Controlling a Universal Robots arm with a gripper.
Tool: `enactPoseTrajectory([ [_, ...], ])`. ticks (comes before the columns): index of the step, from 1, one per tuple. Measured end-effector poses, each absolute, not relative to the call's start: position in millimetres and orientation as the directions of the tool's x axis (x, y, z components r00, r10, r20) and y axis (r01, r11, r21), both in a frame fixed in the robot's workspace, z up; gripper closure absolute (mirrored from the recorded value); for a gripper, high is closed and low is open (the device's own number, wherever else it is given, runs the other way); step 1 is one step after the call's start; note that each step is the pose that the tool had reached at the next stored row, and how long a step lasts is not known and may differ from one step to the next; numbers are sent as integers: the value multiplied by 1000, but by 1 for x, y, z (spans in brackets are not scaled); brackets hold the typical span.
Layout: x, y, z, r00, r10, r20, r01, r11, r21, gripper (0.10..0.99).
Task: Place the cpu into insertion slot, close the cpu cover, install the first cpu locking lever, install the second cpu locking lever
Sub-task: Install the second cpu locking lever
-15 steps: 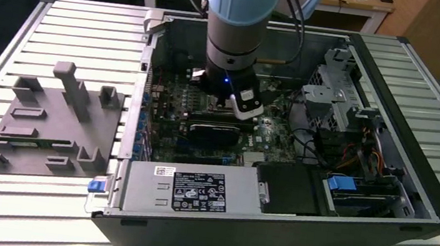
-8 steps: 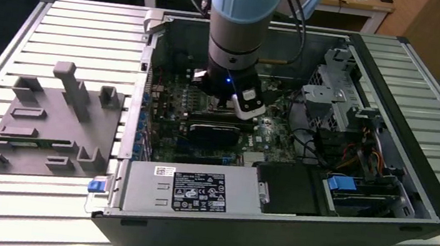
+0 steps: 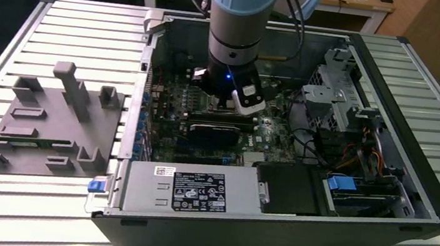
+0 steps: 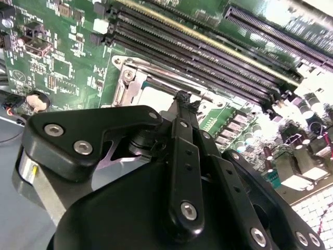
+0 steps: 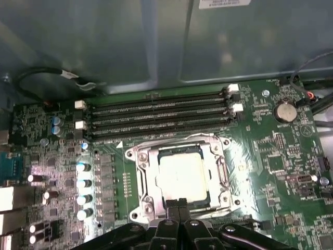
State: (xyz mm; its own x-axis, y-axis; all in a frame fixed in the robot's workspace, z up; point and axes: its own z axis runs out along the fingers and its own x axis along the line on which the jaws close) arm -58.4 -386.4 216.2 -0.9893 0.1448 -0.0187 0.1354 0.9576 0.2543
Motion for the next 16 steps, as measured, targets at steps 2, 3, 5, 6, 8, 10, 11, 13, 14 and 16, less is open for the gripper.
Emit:
enactPoseTrajectory([
  [2,-58,-383,216,-989,145,-19,135,958,251,984],
  [3,-58,-381,216,-989,145,-20,135,959,249,984],
  [5,-58,-379,216,-989,145,-21,135,961,241,984],
  [6,-58,-379,216,-989,144,-22,135,963,234,984],
  [8,-58,-378,216,-989,144,-25,136,967,215,984],
  [10,-58,-376,216,-989,144,-27,136,970,202,984],
  [11,-58,-375,216,-989,144,-27,136,971,198,984],
  [13,-58,-373,216,-989,144,-27,136,971,196,984],
  [14,-58,-372,216,-989,144,-28,136,971,196,984],
  [16,-57,-371,216,-989,145,-27,136,971,196,984],
])
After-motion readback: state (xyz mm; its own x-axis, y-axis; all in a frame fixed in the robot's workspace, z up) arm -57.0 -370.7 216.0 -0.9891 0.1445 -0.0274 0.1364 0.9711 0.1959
